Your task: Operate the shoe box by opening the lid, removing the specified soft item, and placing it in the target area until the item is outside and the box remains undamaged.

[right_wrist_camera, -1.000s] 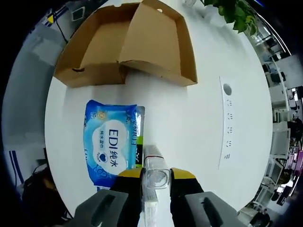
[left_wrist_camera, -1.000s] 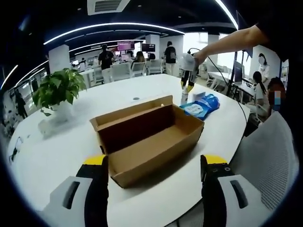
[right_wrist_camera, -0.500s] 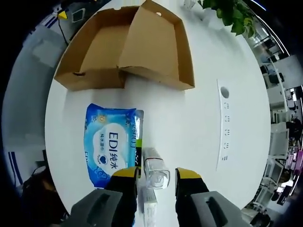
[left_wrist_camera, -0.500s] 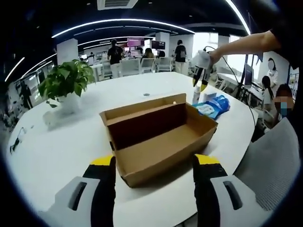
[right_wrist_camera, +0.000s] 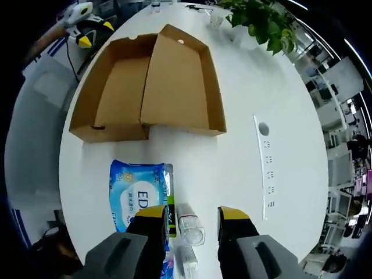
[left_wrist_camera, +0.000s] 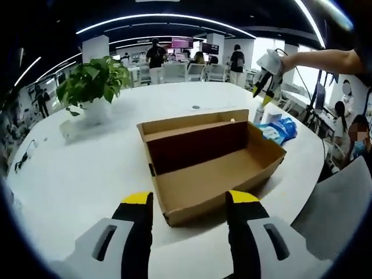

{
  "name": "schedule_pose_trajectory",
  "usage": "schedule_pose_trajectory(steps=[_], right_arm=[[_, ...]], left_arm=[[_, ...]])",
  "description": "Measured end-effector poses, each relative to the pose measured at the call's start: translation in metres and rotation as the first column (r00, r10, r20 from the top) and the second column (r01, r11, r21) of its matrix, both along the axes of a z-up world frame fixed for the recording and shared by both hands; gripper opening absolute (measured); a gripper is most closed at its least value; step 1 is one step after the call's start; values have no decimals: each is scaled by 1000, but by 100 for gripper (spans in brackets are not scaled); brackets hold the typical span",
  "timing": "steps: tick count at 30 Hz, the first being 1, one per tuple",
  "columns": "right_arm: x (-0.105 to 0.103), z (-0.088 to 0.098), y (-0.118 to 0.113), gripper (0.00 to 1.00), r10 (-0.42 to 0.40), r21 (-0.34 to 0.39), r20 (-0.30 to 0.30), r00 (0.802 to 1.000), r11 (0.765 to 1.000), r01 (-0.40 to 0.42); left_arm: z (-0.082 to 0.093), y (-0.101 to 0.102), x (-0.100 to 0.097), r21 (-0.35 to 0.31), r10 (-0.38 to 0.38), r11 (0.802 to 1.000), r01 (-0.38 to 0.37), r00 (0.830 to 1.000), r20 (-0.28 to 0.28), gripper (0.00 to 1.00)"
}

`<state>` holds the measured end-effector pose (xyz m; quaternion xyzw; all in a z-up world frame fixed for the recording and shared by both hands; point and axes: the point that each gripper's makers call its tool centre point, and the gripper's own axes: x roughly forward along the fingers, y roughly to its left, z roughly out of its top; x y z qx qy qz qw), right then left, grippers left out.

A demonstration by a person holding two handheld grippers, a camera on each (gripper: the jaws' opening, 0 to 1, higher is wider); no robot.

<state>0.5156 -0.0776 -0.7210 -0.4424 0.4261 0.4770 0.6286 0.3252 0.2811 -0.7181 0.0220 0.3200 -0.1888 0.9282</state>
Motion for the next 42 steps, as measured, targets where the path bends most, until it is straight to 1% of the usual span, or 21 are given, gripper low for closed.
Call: schedule_pose_trajectory(steps=[6, 10, 11, 13, 15, 17, 20, 21, 23, 26, 27, 28, 30, 32, 34, 35, 36, 37, 39, 41, 42], right_arm=[[10, 4, 20, 36, -125, 96, -8, 992, 987, 125], [18, 5, 31, 36, -227, 152, -22, 974, 962, 228], [20, 5, 34, 36, -264, 169, -37, 964, 949, 267], [23, 5, 39, 35, -301, 196, -49, 952, 932, 305], [27, 6, 46, 35, -347, 228, -65, 936, 908, 352], [29, 6, 52, 35, -399, 258, -95, 912, 875, 410], [34, 5, 59, 35, -448, 295, -122, 886, 836, 463], [38, 4, 62, 34, -481, 307, -144, 865, 809, 501], [39, 1, 66, 34, -525, 318, -182, 832, 769, 555], [38, -6, 72, 32, -595, 324, -257, 762, 689, 648], [46, -12, 72, 32, -615, 329, -277, 739, 662, 674], [48, -15, 73, 32, -631, 328, -289, 720, 641, 693], [51, -25, 71, 31, -671, 306, -309, 674, 601, 738], [53, -34, 71, 30, -696, 298, -319, 644, 571, 765], [55, -38, 73, 30, -724, 306, -335, 603, 522, 796], [55, -41, 73, 29, -741, 308, -350, 572, 486, 818], [56, -44, 73, 27, -752, 310, -363, 550, 459, 833], [56, -46, 73, 24, -753, 313, -365, 547, 454, 834], [51, -50, 75, 21, -763, 305, -382, 522, 429, 850], [49, -55, 79, 21, -769, 301, -409, 492, 395, 868], [47, -57, 81, 21, -772, 295, -427, 471, 373, 880]], left_arm=[[-4, 9, 7, -11, 55, 998, -55, 998, -10, 40], [-9, 12, 9, -22, 78, 997, -79, 996, -29, 37], [-11, 13, 9, -22, 83, 996, -84, 996, -34, 36], [-14, 14, 10, -24, 93, 995, -94, 995, -44, 34], [-17, 15, 11, -26, 101, 994, -103, 993, -53, 31], [-20, 16, 11, -24, 109, 994, -111, 992, -65, 30], [-26, 18, 12, -27, 129, 991, -132, 988, -83, 25], [-26, 18, 12, -29, 134, 990, -137, 987, -86, 23], [-29, 19, 12, -33, 147, 988, -150, 985, -94, 21], [-33, 21, 12, -30, 163, 986, -166, 981, -102, 20], [-34, 21, 12, -31, 167, 985, -171, 980, -106, 19], [-35, 22, 12, -30, 171, 984, -175, 979, -109, 18], [-37, 23, 12, -29, 181, 982, -185, 977, -112, 15], [-38, 24, 11, -34, 190, 980, -195, 975, -120, 12], [-38, 23, 11, -34, 189, 980, -194, 975, -119, 8], [-37, 23, 11, -32, 187, 981, -192, 976, -114, 6], [-37, 23, 11, -29, 186, 981, -191, 976, -110, 6], [-38, 24, 11, -18, 186, 982, -189, 977, -107, 5], [-38, 24, 11, -16, 184, 982, -186, 977, -108, 4], [-39, 24, 10, -15, 183, 982, -186, 977, -107, 4], [-39, 24, 10, -15, 183, 982, -186, 977, -107, 4]])
